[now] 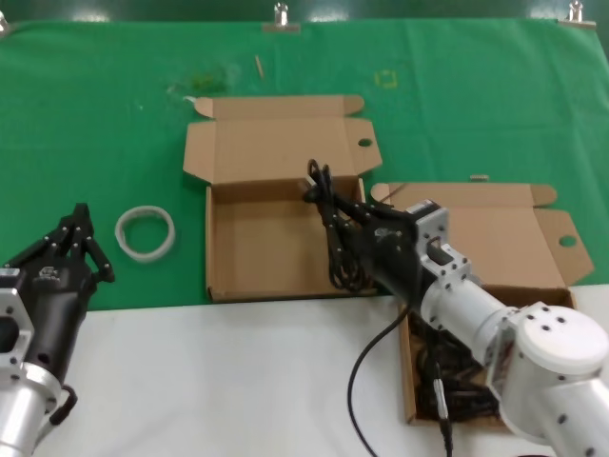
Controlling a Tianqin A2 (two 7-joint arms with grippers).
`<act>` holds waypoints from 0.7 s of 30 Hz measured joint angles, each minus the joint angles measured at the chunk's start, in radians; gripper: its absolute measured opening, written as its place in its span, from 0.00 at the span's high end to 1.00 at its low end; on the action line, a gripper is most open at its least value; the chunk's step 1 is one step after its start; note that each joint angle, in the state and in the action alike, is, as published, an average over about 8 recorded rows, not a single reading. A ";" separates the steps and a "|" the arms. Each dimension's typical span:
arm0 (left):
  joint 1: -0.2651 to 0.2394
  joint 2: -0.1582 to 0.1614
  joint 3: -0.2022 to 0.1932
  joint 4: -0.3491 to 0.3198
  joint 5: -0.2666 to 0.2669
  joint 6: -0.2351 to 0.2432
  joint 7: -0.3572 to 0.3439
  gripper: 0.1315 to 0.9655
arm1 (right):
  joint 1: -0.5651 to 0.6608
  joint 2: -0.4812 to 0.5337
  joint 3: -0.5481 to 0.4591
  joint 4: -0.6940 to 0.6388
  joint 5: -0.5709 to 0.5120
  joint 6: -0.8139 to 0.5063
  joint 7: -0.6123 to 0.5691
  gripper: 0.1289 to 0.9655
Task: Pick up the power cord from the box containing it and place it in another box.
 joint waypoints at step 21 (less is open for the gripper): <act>0.000 0.000 0.000 0.000 0.000 0.000 0.000 0.99 | 0.032 -0.021 -0.010 0.011 -0.173 0.024 0.149 0.81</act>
